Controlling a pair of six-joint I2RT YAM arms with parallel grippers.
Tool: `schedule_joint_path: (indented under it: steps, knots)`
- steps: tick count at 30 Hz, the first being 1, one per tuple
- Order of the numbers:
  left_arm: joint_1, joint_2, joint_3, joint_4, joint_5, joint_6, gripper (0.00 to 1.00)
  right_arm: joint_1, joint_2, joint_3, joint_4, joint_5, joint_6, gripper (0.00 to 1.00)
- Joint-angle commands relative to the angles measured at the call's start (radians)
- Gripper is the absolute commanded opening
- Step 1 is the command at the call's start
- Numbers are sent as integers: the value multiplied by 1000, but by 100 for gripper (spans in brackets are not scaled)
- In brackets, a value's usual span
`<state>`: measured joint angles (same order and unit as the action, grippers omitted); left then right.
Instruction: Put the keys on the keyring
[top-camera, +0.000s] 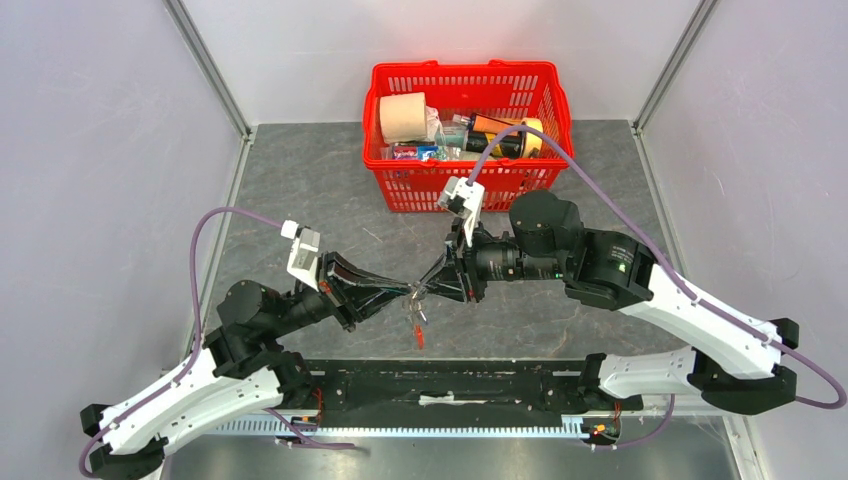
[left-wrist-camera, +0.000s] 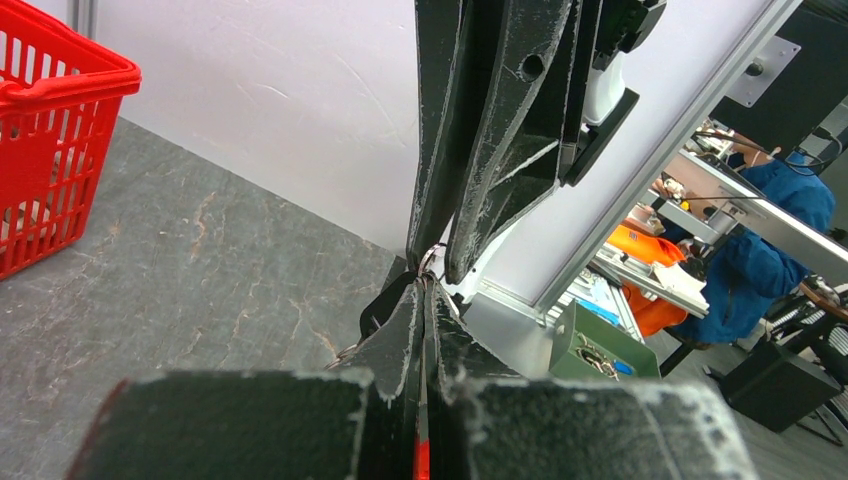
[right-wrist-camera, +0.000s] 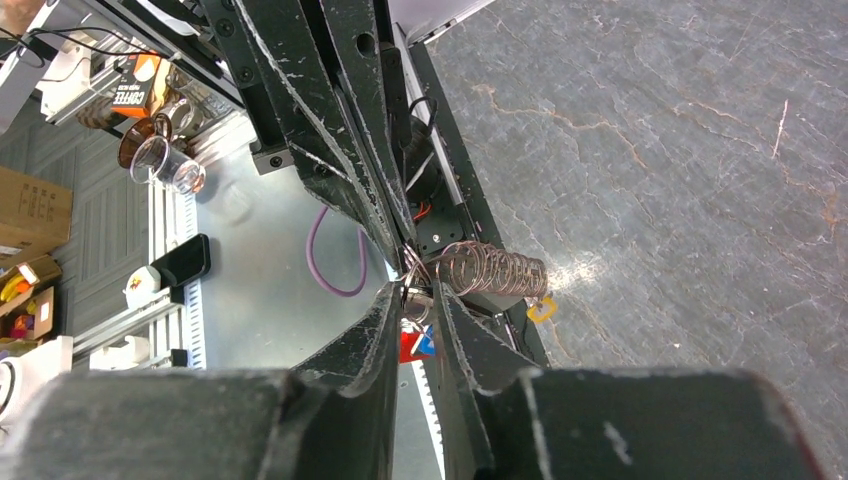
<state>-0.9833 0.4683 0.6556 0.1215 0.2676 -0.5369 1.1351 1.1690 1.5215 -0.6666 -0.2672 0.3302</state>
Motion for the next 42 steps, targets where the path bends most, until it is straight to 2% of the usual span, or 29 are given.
schedule_joint_path:
  steps: [1,5,7,21,42]
  knots:
    - [2,0,33,61,3,12,2,5,8,47,35,19,2,22]
    - [2,-4,34,65,7,11,2,5,8,42,36,26,-2,12]
    - [2,-6,32,71,7,9,2,5,3,36,36,27,-5,0]
    - [2,-48,-25,266,43,-11,2,5,-101,-154,165,-3,71,0]
    - [2,-51,-76,461,144,-72,2,5,-110,-303,430,-247,213,0]
